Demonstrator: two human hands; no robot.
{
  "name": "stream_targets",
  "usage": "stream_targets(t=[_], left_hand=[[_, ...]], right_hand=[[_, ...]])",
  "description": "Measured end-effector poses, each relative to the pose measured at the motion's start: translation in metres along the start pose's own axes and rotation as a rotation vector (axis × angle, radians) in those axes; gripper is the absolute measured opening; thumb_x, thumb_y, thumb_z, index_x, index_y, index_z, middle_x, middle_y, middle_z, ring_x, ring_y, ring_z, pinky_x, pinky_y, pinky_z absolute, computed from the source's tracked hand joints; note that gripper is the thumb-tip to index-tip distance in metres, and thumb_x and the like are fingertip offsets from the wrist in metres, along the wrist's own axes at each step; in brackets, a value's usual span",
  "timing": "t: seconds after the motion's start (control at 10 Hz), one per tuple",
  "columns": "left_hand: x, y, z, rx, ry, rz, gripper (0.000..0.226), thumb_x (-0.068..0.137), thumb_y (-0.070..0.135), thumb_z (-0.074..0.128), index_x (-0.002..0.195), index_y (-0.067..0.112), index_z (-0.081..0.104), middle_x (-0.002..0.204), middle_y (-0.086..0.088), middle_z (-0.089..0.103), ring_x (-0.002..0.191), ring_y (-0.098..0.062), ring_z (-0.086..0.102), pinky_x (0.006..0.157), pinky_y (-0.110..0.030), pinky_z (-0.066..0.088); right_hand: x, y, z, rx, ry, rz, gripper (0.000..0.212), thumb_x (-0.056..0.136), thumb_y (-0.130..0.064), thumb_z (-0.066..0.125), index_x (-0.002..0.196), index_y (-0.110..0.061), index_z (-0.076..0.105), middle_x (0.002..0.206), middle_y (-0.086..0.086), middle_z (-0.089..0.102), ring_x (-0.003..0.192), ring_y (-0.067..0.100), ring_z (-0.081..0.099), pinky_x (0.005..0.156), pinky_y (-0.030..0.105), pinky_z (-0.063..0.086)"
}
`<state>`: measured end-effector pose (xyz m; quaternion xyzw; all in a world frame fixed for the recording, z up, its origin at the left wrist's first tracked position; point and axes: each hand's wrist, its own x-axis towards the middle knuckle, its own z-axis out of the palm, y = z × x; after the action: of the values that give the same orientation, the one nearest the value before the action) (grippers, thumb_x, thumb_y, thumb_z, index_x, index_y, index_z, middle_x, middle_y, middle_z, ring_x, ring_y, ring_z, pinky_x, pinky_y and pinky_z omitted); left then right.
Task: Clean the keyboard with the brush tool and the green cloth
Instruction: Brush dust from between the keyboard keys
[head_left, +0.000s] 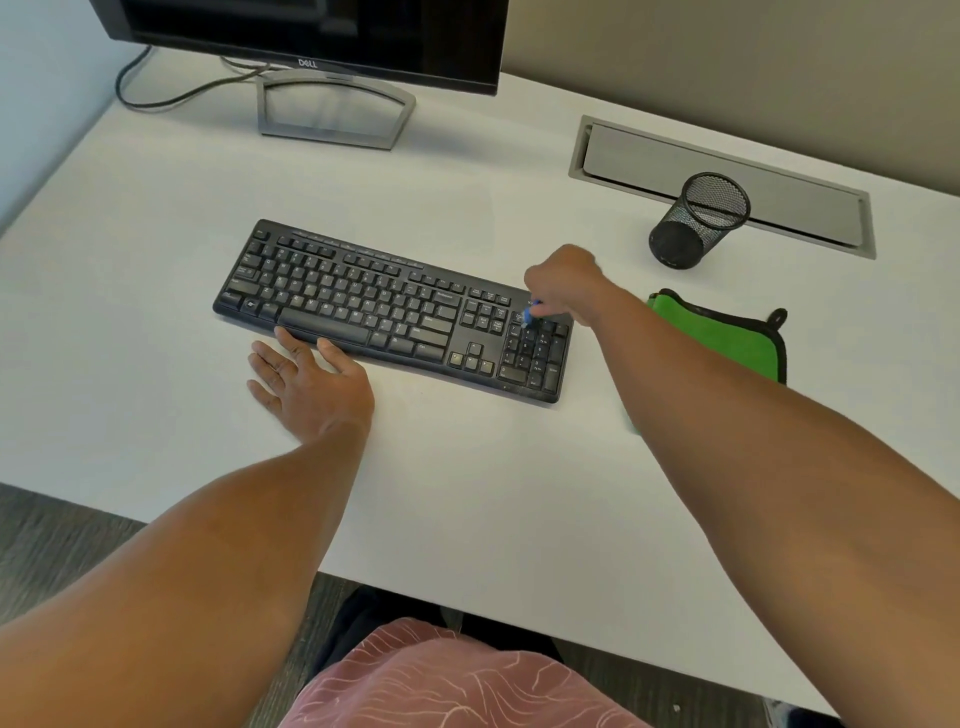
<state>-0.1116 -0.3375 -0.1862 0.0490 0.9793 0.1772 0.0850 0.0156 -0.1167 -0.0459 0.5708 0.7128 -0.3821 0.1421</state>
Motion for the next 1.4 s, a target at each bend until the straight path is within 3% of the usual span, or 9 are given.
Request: stream_targets(t=[0.2, 0.3, 0.6, 0.7, 0.9, 1.1, 1.2, 1.3, 1.4], left_hand=[[0.0, -0.002, 0.0, -0.009, -0.007, 0.005, 0.064, 0.105, 0.046, 0.013, 0.162, 0.019, 0.004, 0.169, -0.011, 0.001, 0.156, -0.023, -0.005, 0.125, -0.045, -0.006], [-0.001, -0.001, 0.0, -0.008, -0.003, 0.006, 0.064, 0.105, 0.046, 0.013, 0.162, 0.019, 0.004, 0.169, -0.011, 0.001, 0.156, -0.024, -0.005, 0.125, -0.045, -0.006], [0.001, -0.002, 0.001, -0.012, -0.002, 0.008, 0.064, 0.105, 0.046, 0.012, 0.162, 0.019, 0.005, 0.169, -0.011, 0.002, 0.156, -0.024, -0.004, 0.126, -0.045, -0.005], [0.001, -0.002, 0.0, -0.012, -0.004, 0.007, 0.064, 0.105, 0.046, 0.013, 0.162, 0.018, 0.005, 0.169, -0.011, 0.002, 0.156, -0.024, -0.004, 0.125, -0.045, -0.006], [0.001, -0.001, 0.001, -0.012, -0.008, 0.006, 0.064, 0.105, 0.047, 0.012, 0.162, 0.019, 0.005, 0.169, -0.011, 0.002, 0.156, -0.024, -0.004, 0.126, -0.046, -0.005], [0.0, -0.002, 0.0, -0.01, -0.013, 0.002, 0.064, 0.105, 0.046, 0.012, 0.162, 0.018, 0.004, 0.169, -0.011, 0.001, 0.156, -0.024, -0.005, 0.125, -0.046, -0.005], [0.0, -0.001, 0.0, -0.009, -0.017, 0.005, 0.064, 0.105, 0.046, 0.012, 0.162, 0.018, 0.003, 0.169, -0.012, 0.0, 0.156, -0.024, -0.006, 0.125, -0.046, -0.006], [0.0, -0.001, -0.001, -0.011, -0.021, 0.008, 0.064, 0.105, 0.046, 0.012, 0.162, 0.018, 0.003, 0.169, -0.012, 0.0, 0.156, -0.024, -0.006, 0.125, -0.046, -0.006], [0.0, -0.001, -0.001, -0.009, -0.016, 0.008, 0.064, 0.105, 0.046, 0.012, 0.162, 0.018, 0.004, 0.169, -0.012, 0.001, 0.156, -0.024, -0.005, 0.125, -0.046, -0.006]], right_hand=[[-0.006, -0.005, 0.008, 0.157, -0.149, 0.045, 0.009, 0.094, 0.008, 0.048, 0.1, 0.011, 0.053, 0.101, 0.026, 0.063, 0.085, 0.025, 0.071, 0.071, 0.024, 0.059], [-0.011, -0.006, 0.004, 0.261, -0.075, -0.028, 0.02, 0.095, -0.006, 0.054, 0.075, -0.003, 0.054, 0.104, 0.019, 0.068, 0.094, 0.025, 0.069, 0.07, 0.027, 0.058], [-0.019, -0.004, 0.016, 0.209, -0.054, -0.004, 0.011, 0.095, -0.005, 0.048, 0.094, -0.001, 0.058, 0.082, 0.013, 0.074, 0.073, 0.015, 0.071, 0.06, 0.022, 0.057], [-0.012, -0.004, 0.01, 0.367, 0.023, -0.042, 0.024, 0.092, -0.008, 0.056, 0.07, -0.015, 0.05, 0.04, -0.012, 0.059, 0.062, 0.013, 0.057, 0.069, 0.031, 0.06], [-0.015, -0.004, 0.015, 0.063, -0.191, 0.029, 0.024, 0.095, 0.0, 0.045, 0.111, 0.014, 0.055, 0.098, 0.023, 0.071, 0.081, 0.019, 0.074, 0.06, 0.016, 0.055], [-0.004, 0.003, 0.007, 0.234, -0.007, -0.061, 0.016, 0.093, -0.015, 0.06, 0.081, -0.006, 0.065, 0.08, 0.004, 0.066, 0.071, 0.017, 0.06, 0.053, 0.021, 0.048], [-0.004, 0.004, 0.012, 0.386, -0.015, 0.003, 0.029, 0.089, -0.005, 0.054, 0.117, -0.001, 0.061, 0.085, 0.013, 0.061, 0.085, 0.027, 0.07, 0.073, 0.033, 0.062], [-0.011, 0.006, 0.013, 0.191, -0.184, 0.031, 0.024, 0.093, 0.002, 0.05, 0.108, 0.018, 0.058, 0.088, 0.02, 0.07, 0.087, 0.025, 0.072, 0.086, 0.031, 0.058], [-0.015, 0.002, 0.004, 0.152, -0.119, -0.025, 0.025, 0.096, -0.012, 0.057, 0.107, 0.01, 0.064, 0.077, 0.011, 0.067, 0.07, 0.019, 0.065, 0.07, 0.025, 0.055]])
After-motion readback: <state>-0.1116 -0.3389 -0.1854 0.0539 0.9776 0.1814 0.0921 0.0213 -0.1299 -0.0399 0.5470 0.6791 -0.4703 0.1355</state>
